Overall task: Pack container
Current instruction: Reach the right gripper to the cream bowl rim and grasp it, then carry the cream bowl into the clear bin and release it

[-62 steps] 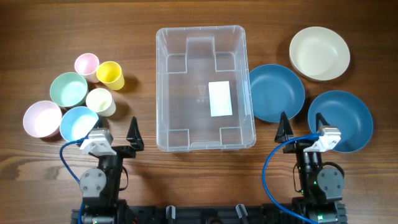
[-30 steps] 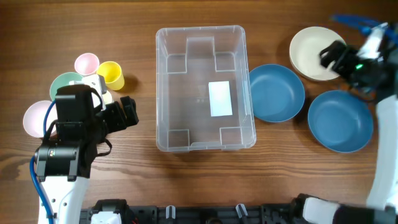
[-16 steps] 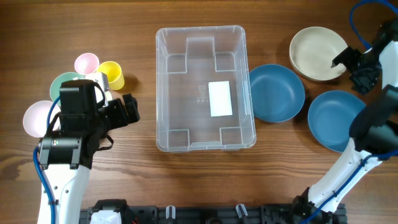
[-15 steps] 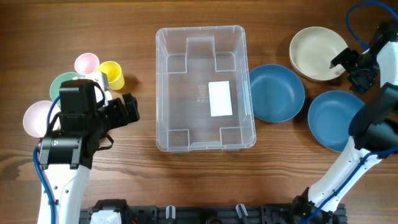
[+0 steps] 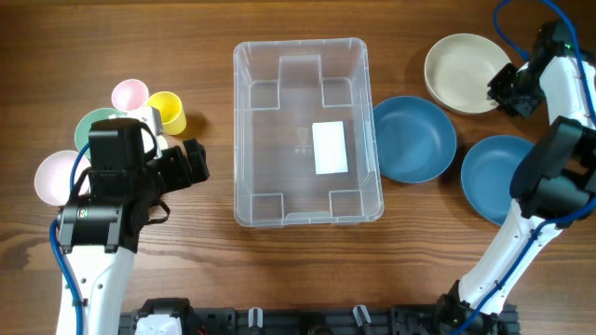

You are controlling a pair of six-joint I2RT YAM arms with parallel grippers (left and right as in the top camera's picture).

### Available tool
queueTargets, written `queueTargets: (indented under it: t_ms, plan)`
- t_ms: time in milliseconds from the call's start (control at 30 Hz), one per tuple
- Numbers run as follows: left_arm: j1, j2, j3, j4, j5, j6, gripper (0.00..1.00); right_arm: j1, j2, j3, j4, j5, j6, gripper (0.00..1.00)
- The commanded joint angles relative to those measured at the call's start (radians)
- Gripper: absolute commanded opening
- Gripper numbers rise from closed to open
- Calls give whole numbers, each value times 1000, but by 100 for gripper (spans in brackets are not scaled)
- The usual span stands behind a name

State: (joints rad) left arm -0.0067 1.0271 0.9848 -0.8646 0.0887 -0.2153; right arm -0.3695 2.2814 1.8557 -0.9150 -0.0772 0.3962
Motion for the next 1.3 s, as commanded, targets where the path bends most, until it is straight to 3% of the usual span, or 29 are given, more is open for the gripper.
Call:
queueTargets:
  t_ms: [0, 333, 567, 933, 1067, 1167, 1200, 1267]
  plan:
    - [-4, 1, 18, 8, 19, -6, 100, 1, 21, -5, 6, 29, 0, 21]
    - [-3, 0, 18, 8, 19, -5, 100, 1, 21, -5, 19, 33, 1, 4]
    - [-3, 0, 18, 8, 19, -5, 100, 1, -6, -4, 40, 24, -1, 4]
    - [-3, 1, 18, 8, 19, -5, 100, 17, -443, -2, 36, -101, -26, 4]
    - [-4, 1, 18, 8, 19, -5, 100, 146, -580, -2, -15, -217, -129, 4]
    - [-3, 1, 18, 8, 19, -5, 100, 389, -619, -2, -82, -169, -213, 4]
    - [-4, 1, 18, 8, 19, -5, 100, 567, -590, -3, -98, -40, -199, 4]
    - [-3, 1, 18, 8, 19, -5, 100, 688, -541, -3, -92, 40, -148, 4]
